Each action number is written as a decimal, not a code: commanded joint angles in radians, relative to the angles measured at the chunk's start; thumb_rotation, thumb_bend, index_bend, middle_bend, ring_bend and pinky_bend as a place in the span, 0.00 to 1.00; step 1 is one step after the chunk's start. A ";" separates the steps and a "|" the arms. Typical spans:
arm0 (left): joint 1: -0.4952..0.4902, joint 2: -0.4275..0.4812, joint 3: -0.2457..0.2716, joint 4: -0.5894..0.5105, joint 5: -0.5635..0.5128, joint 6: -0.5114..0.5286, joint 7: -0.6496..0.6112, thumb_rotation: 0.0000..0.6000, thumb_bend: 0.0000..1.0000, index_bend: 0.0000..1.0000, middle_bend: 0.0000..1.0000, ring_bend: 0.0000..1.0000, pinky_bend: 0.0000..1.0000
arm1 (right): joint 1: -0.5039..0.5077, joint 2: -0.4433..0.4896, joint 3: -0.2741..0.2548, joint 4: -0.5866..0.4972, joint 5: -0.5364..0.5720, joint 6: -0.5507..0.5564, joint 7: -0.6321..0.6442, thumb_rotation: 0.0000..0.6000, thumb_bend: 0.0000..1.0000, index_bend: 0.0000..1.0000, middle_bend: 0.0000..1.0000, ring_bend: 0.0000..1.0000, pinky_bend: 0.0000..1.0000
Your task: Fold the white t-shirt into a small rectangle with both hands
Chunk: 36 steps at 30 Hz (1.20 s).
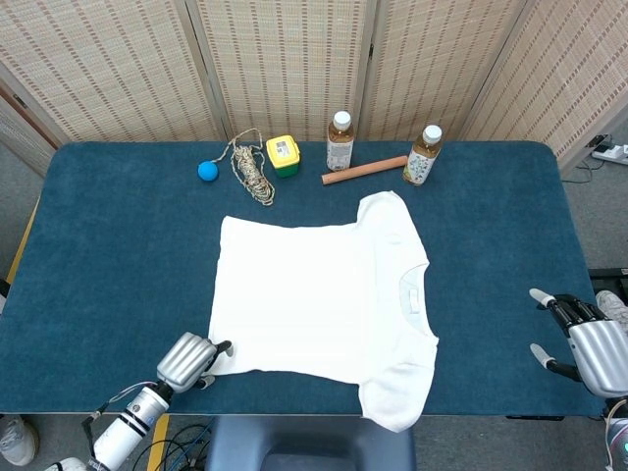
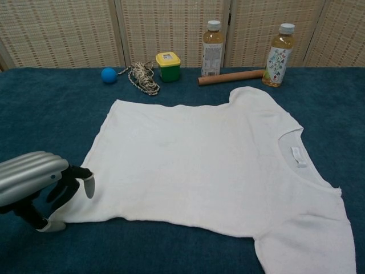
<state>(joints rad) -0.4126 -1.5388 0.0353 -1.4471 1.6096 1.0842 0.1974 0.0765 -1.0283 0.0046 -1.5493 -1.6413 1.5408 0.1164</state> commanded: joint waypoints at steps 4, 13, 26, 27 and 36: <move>-0.006 -0.015 -0.010 0.016 -0.018 0.007 0.010 1.00 0.19 0.46 0.77 0.72 0.94 | -0.003 -0.001 0.000 0.004 0.002 0.002 0.004 1.00 0.24 0.17 0.34 0.27 0.32; -0.013 -0.007 -0.002 0.013 -0.041 -0.004 0.036 1.00 0.19 0.49 0.77 0.72 0.94 | -0.006 -0.002 0.001 0.007 0.003 0.004 0.007 1.00 0.24 0.17 0.34 0.27 0.32; -0.020 -0.008 0.012 0.011 -0.054 -0.010 0.046 1.00 0.25 0.54 0.78 0.72 0.94 | -0.007 -0.003 0.002 0.007 0.001 0.006 0.008 1.00 0.24 0.17 0.34 0.27 0.32; -0.022 -0.008 0.014 0.010 -0.055 -0.013 0.048 1.00 0.26 0.54 0.78 0.72 0.94 | -0.008 -0.004 0.002 0.008 0.002 0.005 0.008 1.00 0.24 0.17 0.34 0.27 0.32; -0.032 -0.004 0.017 -0.008 -0.063 -0.023 0.061 1.00 0.34 0.54 0.78 0.72 0.94 | -0.013 -0.003 0.003 0.012 0.007 0.010 0.014 1.00 0.24 0.17 0.34 0.27 0.32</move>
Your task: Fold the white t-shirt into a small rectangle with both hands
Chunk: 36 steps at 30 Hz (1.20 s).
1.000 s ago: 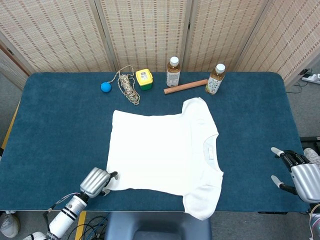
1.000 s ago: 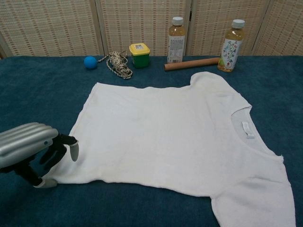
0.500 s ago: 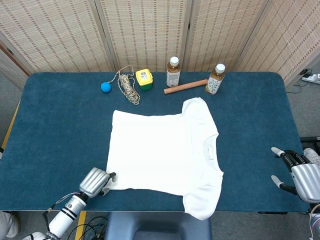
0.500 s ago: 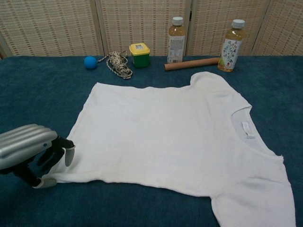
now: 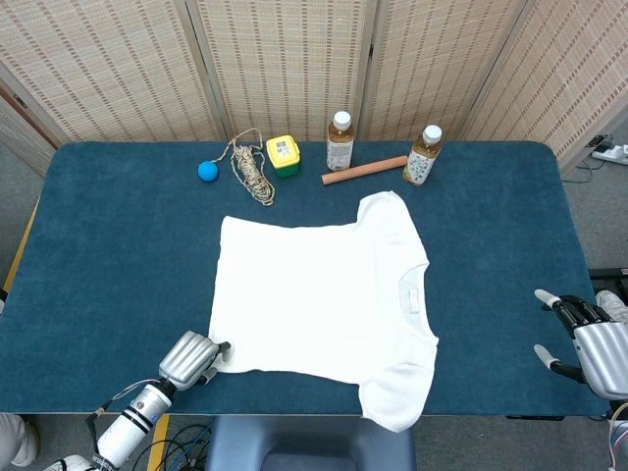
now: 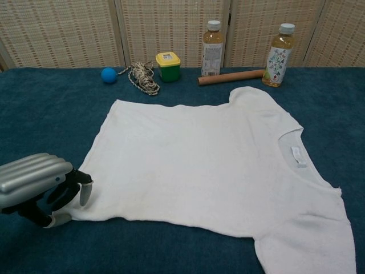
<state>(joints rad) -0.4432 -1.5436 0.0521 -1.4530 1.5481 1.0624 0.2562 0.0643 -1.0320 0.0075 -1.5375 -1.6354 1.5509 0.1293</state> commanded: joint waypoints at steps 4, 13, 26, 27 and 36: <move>-0.007 0.001 0.001 -0.010 -0.008 -0.009 0.015 1.00 0.34 0.54 0.78 0.72 0.94 | -0.003 -0.001 0.000 0.004 0.003 0.001 0.005 1.00 0.24 0.17 0.34 0.27 0.32; -0.017 0.002 0.001 -0.022 -0.021 -0.021 0.032 1.00 0.43 0.56 0.78 0.72 0.94 | -0.006 -0.007 0.000 0.017 0.006 0.001 0.017 1.00 0.24 0.17 0.34 0.27 0.32; -0.013 0.000 -0.003 -0.022 -0.026 0.007 0.029 1.00 0.49 0.58 0.78 0.72 0.94 | 0.009 -0.017 -0.002 0.026 -0.031 0.003 0.018 1.00 0.24 0.17 0.36 0.27 0.32; -0.011 0.000 -0.003 -0.023 -0.024 0.012 0.028 1.00 0.49 0.58 0.78 0.72 0.94 | 0.011 -0.017 -0.003 0.026 -0.041 0.005 0.015 1.00 0.24 0.17 0.36 0.27 0.32; -0.004 -0.007 -0.002 -0.028 -0.008 0.046 0.031 1.00 0.49 0.59 0.79 0.73 0.94 | 0.046 -0.039 -0.050 0.031 -0.171 -0.009 -0.032 1.00 0.26 0.20 0.42 0.34 0.35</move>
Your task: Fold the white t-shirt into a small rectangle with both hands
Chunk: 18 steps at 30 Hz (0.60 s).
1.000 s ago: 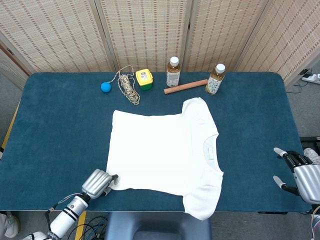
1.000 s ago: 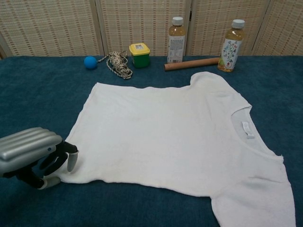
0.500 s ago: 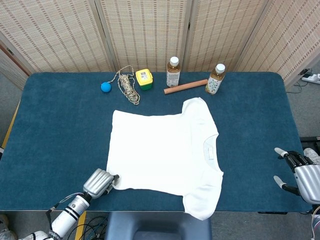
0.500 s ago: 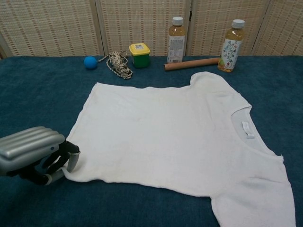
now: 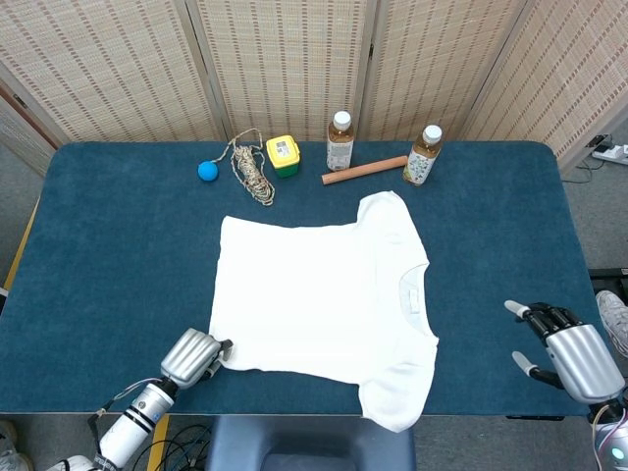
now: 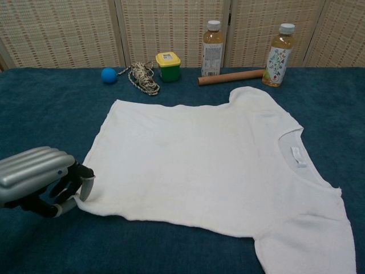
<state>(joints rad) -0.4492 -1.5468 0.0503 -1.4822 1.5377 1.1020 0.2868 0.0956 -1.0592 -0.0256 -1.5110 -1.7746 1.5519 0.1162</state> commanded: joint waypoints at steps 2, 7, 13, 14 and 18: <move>0.004 -0.007 -0.001 0.003 0.005 0.012 -0.002 1.00 0.50 0.60 0.79 0.73 0.95 | 0.022 -0.022 -0.024 0.013 -0.052 -0.018 -0.032 1.00 0.26 0.22 0.45 0.39 0.41; 0.009 -0.010 0.000 0.004 0.010 0.027 -0.010 1.00 0.52 0.60 0.79 0.73 0.96 | 0.050 -0.067 -0.042 0.067 -0.106 -0.048 -0.089 1.00 0.26 0.26 0.58 0.59 0.63; 0.022 -0.021 -0.001 0.015 0.014 0.053 -0.028 1.00 0.55 0.61 0.80 0.74 0.96 | 0.084 -0.141 -0.065 0.131 -0.157 -0.080 -0.100 1.00 0.26 0.33 0.73 0.76 0.87; 0.024 -0.023 -0.001 0.017 0.014 0.058 -0.029 1.00 0.55 0.61 0.80 0.74 0.96 | 0.089 -0.154 -0.067 0.143 -0.163 -0.081 -0.101 1.00 0.26 0.34 0.75 0.78 0.90; 0.033 -0.028 -0.003 0.017 0.011 0.073 -0.032 1.00 0.55 0.62 0.81 0.75 0.97 | 0.109 -0.205 -0.084 0.198 -0.190 -0.095 -0.099 1.00 0.26 0.41 0.82 0.86 0.98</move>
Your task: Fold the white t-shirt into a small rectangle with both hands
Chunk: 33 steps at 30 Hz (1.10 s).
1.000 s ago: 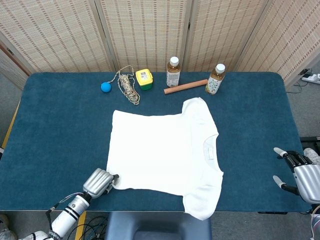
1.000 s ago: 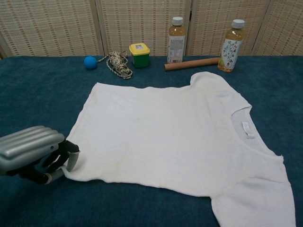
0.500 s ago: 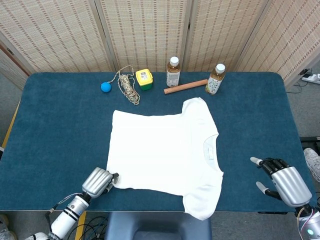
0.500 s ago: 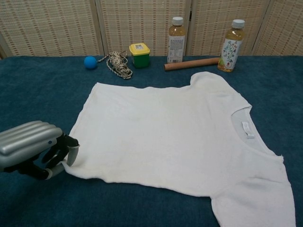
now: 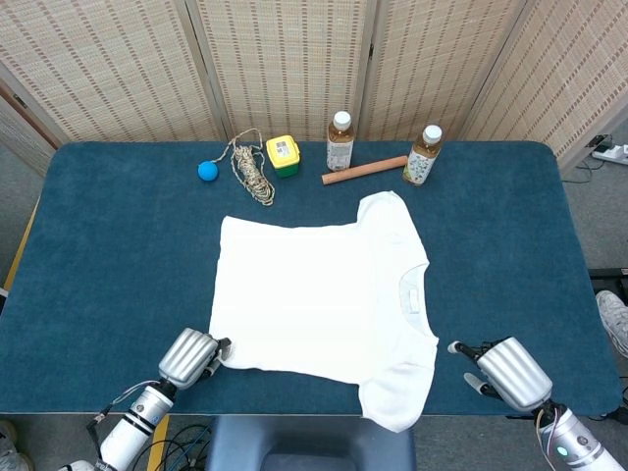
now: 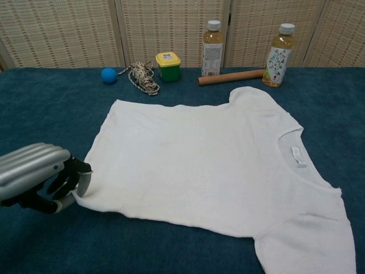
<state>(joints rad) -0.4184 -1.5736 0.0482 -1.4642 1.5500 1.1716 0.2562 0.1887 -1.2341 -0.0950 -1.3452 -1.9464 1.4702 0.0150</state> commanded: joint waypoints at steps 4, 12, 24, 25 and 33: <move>0.006 -0.001 -0.002 -0.005 -0.004 0.007 0.000 1.00 0.55 0.62 0.81 0.75 0.97 | 0.033 -0.063 -0.034 0.074 -0.022 -0.047 0.013 1.00 0.25 0.45 0.86 0.89 1.00; 0.013 -0.004 -0.002 -0.010 -0.012 0.008 0.000 1.00 0.55 0.62 0.81 0.75 0.97 | 0.062 -0.129 -0.056 0.148 -0.003 -0.114 0.023 1.00 0.22 0.47 0.88 0.92 1.00; 0.014 -0.012 -0.005 -0.006 -0.022 0.000 0.002 1.00 0.55 0.62 0.81 0.75 0.97 | 0.100 -0.226 -0.043 0.245 0.057 -0.165 0.041 1.00 0.14 0.48 0.89 0.93 1.00; 0.014 -0.013 -0.005 -0.005 -0.022 0.000 0.002 1.00 0.55 0.62 0.81 0.75 0.97 | 0.102 -0.231 -0.043 0.251 0.060 -0.168 0.042 1.00 0.14 0.49 0.89 0.93 1.00; 0.015 -0.016 -0.006 0.003 -0.025 -0.002 -0.004 1.00 0.55 0.62 0.81 0.75 0.97 | 0.124 -0.262 -0.042 0.276 0.082 -0.182 0.051 1.00 0.21 0.49 0.89 0.93 1.00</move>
<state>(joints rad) -0.4030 -1.5894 0.0427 -1.4612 1.5251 1.1697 0.2528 0.3119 -1.4948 -0.1364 -1.0697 -1.8650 1.2895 0.0655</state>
